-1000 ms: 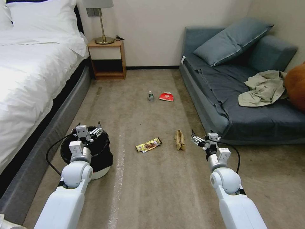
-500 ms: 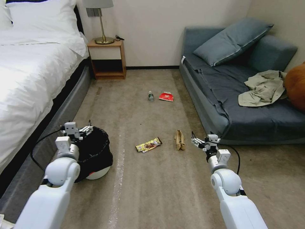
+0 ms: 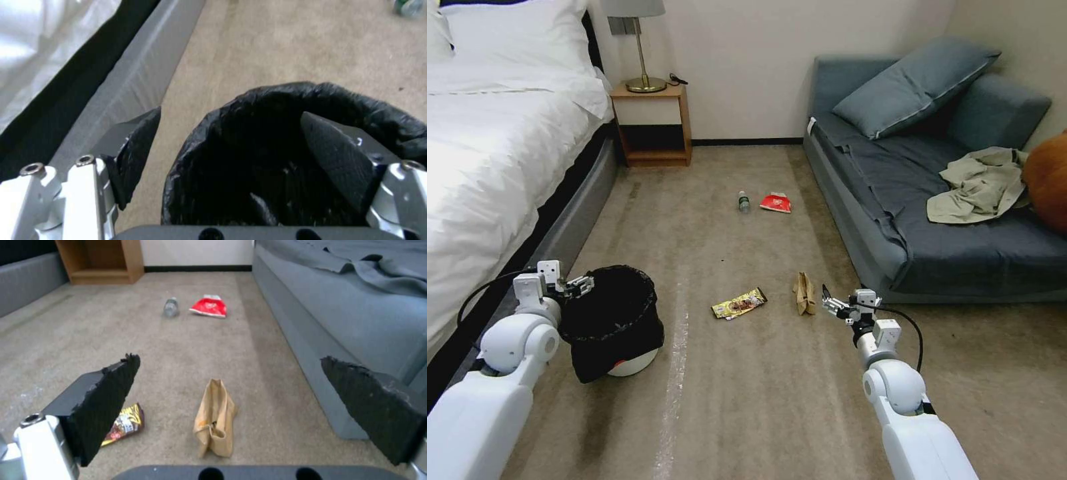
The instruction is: Pick up the trash bin, then pick up the garbage on the floor and place it into the trash bin.
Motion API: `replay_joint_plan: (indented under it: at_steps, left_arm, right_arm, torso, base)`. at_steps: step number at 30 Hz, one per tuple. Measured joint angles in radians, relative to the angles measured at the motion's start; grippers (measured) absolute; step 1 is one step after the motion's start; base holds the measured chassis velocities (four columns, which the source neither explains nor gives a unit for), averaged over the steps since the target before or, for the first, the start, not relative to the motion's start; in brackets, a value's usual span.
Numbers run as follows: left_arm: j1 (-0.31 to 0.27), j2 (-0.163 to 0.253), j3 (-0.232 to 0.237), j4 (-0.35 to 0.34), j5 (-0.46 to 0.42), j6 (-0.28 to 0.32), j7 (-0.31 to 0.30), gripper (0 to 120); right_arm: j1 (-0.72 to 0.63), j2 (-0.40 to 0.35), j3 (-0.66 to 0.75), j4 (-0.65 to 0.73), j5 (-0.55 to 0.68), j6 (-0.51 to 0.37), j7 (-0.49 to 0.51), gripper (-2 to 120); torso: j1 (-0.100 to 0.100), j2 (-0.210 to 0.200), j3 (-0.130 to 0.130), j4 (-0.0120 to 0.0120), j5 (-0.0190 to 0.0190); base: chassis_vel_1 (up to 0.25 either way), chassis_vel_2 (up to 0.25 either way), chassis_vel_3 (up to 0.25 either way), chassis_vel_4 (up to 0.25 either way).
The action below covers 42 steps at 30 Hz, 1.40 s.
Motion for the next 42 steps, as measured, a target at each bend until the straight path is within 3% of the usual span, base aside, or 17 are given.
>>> replay_joint_plan:
  at_steps: [9, 16, 22, 27, 42]
  left_arm:
    - [-0.042, 0.071, 0.009, 0.042, -0.059, 0.094, -0.016, 76]
    - [-0.067, 0.097, 0.013, 0.09, -0.088, 0.121, -0.023, 74]
    - [-0.102, 0.083, 0.031, 0.146, -0.091, 0.121, -0.02, 72]
    - [-0.142, 0.045, 0.056, 0.208, -0.075, 0.12, 0.001, 71]
    - [-0.189, -0.008, 0.097, 0.3, 0.015, 0.117, 0.042, 71]
  right_arm:
    - [0.009, 0.008, -0.014, -0.021, -0.014, 0.0, -0.001, 100]
    - [0.024, 0.014, -0.036, -0.03, -0.02, -0.002, -0.001, 100]
    - [0.033, 0.018, -0.05, -0.039, -0.025, -0.002, 0.0, 100]
    - [0.034, 0.02, -0.054, -0.047, -0.033, -0.002, 0.0, 100]
    - [0.05, 0.03, -0.054, -0.074, -0.042, 0.003, 0.0, 100]
  torso:
    - [0.0, 0.0, 0.0, 0.0, 0.0]
    - [0.0, 0.0, 0.0, 0.0001, 0.0001]
    - [0.0, 0.0, 0.0, 0.0, 0.0]
    - [0.0, 0.0, 0.0, 0.0, 0.0]
    - [0.0, 0.0, 0.0, 0.0, 0.0001]
  base:
    - [0.0, 0.0, 0.0, 0.0]
    - [0.0, 0.0, 0.0, 0.0]
    - [0.0, 0.0, 0.0, 0.0]
    - [0.0, 0.0, 0.0, 0.0]
    - [0.0, 0.0, 0.0, 0.0]
